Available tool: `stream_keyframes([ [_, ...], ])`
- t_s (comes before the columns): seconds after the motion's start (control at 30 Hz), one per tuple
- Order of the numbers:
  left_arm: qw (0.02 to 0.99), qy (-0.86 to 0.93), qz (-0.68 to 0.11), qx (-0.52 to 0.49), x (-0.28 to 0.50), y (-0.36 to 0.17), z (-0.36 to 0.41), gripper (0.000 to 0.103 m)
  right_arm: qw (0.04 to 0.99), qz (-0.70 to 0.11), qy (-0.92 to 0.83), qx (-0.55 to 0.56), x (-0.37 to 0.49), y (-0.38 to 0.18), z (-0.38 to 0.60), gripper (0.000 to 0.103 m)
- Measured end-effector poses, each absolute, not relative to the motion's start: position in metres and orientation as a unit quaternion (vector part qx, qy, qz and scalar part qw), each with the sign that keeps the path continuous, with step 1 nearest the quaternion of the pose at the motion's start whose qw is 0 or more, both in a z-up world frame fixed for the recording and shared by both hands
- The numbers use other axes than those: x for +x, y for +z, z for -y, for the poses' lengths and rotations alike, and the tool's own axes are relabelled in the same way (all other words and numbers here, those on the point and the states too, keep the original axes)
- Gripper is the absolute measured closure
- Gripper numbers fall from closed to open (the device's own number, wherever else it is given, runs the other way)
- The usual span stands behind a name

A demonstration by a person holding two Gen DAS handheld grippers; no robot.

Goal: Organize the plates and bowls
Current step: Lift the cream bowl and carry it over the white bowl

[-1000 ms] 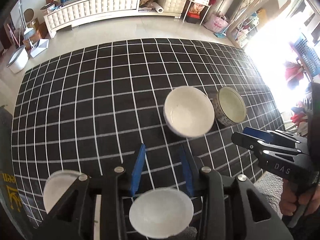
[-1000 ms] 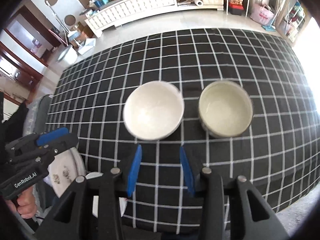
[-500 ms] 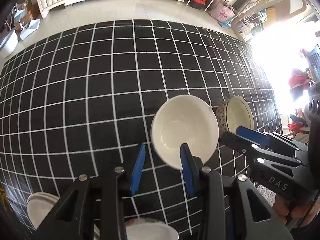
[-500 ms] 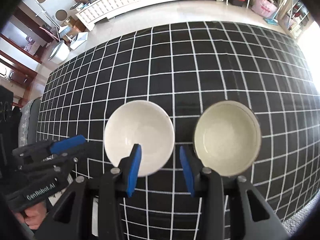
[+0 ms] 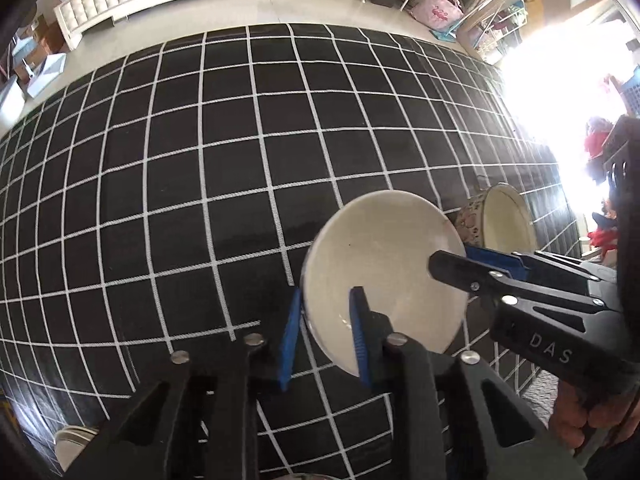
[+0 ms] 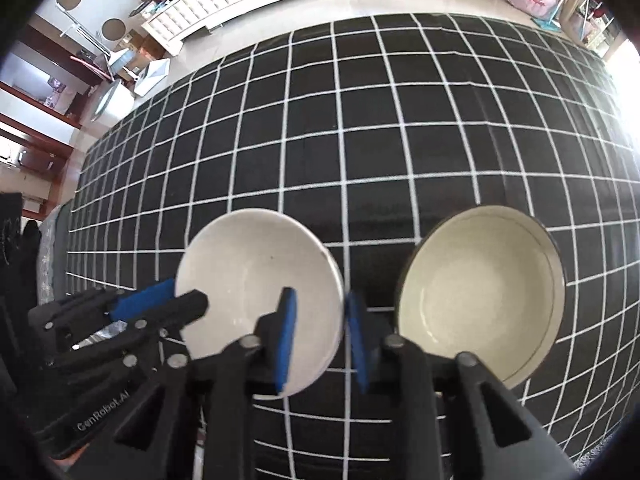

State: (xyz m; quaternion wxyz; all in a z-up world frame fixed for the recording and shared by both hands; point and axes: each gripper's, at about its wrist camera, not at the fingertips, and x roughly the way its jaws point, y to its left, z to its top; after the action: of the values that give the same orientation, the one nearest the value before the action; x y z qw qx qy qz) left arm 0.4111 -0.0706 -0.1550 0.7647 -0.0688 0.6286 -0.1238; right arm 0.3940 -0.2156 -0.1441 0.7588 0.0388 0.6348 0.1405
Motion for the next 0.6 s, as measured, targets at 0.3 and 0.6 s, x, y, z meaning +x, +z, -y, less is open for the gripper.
stream_keyframes([
  [0.3,0.77,-0.112,-0.626,-0.05,0.408,-0.164,0.06,0.097,0.763,-0.635,0.116,0.034,0.384,-0.146,0.229,0.096],
  [0.6,0.778,-0.102,-0.619,-0.04,0.384,-0.152,0.065,0.099,0.777,-0.618,0.114,0.042,0.363,-0.124,0.226,0.095],
])
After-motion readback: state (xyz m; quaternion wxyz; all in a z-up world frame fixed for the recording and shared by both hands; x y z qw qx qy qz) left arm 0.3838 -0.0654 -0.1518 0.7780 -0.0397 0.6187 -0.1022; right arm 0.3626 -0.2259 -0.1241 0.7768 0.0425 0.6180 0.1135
